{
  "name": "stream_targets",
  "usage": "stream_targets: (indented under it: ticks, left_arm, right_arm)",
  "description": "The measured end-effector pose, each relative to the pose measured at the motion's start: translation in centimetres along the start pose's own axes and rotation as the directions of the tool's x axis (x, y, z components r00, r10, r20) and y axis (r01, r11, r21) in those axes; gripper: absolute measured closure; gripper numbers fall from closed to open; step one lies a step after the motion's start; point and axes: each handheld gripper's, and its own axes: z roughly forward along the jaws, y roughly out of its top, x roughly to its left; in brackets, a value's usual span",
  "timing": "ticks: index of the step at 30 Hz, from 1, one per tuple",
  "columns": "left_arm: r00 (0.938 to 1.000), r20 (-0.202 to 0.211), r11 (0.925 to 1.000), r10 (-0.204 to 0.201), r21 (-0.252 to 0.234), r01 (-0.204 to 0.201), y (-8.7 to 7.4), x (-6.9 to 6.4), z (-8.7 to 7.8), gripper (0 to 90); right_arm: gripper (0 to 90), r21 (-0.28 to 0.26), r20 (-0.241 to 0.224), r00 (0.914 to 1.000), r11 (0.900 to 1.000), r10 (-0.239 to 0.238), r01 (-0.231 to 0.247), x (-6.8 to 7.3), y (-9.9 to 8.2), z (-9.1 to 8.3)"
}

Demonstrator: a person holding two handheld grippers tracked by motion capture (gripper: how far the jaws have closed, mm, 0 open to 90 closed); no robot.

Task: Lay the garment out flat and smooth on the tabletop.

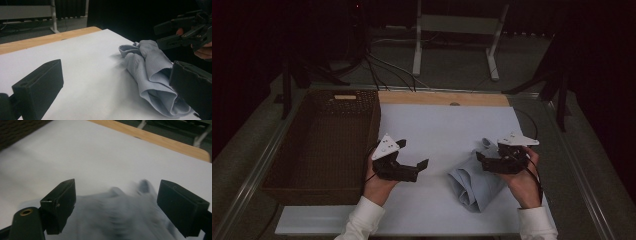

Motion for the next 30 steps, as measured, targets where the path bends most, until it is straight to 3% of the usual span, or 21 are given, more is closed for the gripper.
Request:
stream_targets:
  ticks: [7, 13, 18, 24, 30]
  left_arm:
    - [1.0, 0.004, 1.0, 0.0, 0.002, 0.0, -0.1, -0.1, 0.1, 0.4]
    - [1.0, 0.004, 1.0, -0.003, 0.0, 0.003, -0.1, -0.1, 0.1, 0.4]
    - [1.0, 0.006, 1.0, -0.001, 0.002, 0.001, -0.1, -0.1, 0.1, 0.4]
    - [0.9999, 0.01, 1.0, 0.006, 0.007, -0.006, -0.1, -0.3, 0.3, 0.4]
    - [0.9999, 0.01, 1.0, 0.006, 0.005, -0.006, -0.1, -0.4, 0.4, 0.4]
  right_arm:
    - [15.2, 0.039, -0.041, 0.9991, 0.9992, -0.011, 0.012, 1.6, 0.4, 1.8]
    - [20.8, 0.1, -0.034, 0.9994, 0.9949, -0.011, 0.014, 1.9, 0.2, 2.8]
    - [41.1, 0.143, -0.047, 0.9986, 0.9893, -0.023, 0.029, 1.7, -0.5, 2.4]
    - [68.6, 0.144, -0.06, 0.9961, 0.9869, -0.065, 0.073, 1.5, -1.5, 0.8]
    - [79.8, 0.144, -0.055, 0.9936, 0.9839, -0.099, 0.106, 1.3, -2.5, -0.7]
